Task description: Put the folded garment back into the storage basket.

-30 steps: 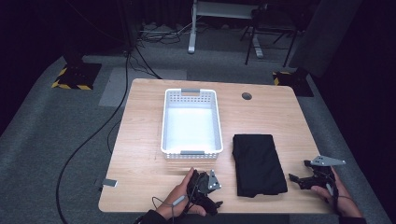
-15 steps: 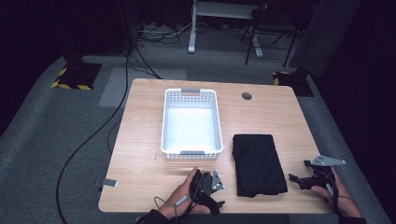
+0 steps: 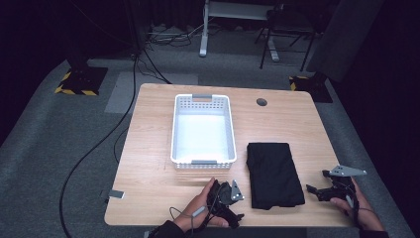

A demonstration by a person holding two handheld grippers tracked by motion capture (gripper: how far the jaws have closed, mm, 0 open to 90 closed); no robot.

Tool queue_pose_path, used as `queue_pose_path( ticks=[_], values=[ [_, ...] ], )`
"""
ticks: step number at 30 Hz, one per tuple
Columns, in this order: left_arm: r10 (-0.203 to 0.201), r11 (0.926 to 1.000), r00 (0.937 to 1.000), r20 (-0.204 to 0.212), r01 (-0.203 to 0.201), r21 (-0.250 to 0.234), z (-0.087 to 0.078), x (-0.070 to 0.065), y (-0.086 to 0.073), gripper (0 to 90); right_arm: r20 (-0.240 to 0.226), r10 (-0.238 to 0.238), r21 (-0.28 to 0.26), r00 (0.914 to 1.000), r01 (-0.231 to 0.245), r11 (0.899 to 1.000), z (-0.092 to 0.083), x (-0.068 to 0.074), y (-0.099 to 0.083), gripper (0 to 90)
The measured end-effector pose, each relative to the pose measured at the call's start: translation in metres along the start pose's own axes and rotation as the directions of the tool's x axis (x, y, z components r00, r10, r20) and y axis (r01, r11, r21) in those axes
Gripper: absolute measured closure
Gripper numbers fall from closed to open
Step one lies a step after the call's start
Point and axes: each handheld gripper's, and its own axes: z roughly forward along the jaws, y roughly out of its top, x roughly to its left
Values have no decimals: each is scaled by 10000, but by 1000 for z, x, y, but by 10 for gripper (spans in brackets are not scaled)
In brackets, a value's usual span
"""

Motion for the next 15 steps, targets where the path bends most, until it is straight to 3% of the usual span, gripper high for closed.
queue_pose_path(
  ticks=[15],
  values=[
    [114, 9999, 9998, 143, -115, 75, 8, -4, 13, 52, -1, -5, -4, 10000, 5, 10000, 0, 0, 0, 1]
  ],
)
